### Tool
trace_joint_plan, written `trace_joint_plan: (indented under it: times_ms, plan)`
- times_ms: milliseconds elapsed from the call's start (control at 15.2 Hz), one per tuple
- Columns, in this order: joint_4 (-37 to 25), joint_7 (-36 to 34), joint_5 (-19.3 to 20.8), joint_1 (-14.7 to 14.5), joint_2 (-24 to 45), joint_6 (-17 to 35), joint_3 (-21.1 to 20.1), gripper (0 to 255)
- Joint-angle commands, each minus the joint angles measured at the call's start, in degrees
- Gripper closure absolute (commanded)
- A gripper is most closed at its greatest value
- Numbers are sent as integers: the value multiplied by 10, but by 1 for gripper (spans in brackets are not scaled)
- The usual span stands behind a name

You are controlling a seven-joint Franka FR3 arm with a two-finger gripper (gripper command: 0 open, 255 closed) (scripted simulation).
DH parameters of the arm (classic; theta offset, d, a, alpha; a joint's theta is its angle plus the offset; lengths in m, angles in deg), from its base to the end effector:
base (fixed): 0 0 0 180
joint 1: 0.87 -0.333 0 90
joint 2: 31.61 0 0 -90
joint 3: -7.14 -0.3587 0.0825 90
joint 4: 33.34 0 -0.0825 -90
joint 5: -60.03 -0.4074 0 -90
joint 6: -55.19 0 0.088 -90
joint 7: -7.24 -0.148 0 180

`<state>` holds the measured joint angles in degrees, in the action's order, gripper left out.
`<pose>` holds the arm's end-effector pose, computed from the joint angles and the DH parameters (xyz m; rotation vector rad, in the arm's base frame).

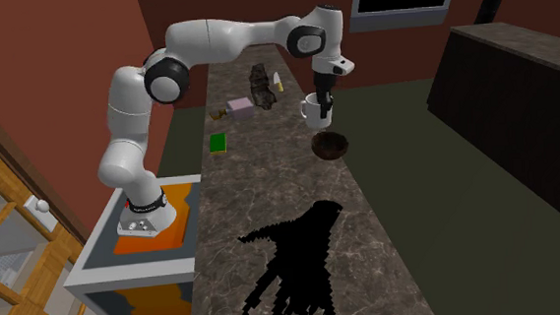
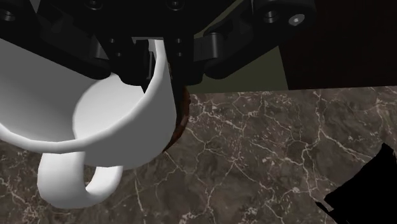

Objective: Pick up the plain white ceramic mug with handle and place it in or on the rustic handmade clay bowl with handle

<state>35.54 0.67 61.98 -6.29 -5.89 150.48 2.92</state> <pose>0.7245 0.1067 0.5236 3.1404 0.0770 0.0209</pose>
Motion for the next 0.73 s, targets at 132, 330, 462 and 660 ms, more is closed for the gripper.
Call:
trace_joint_plan:
  times_ms: [132, 330, 462, 660]
  plan:
    - [-300, -23, 13, -34, 177, -123, -2, 255]
    - [-223, -24, 11, -30, 147, -77, -2, 255]
    - [-187, -24, 10, -29, 135, -53, -2, 255]
    - [-143, -25, 9, -27, 122, -21, -3, 255]
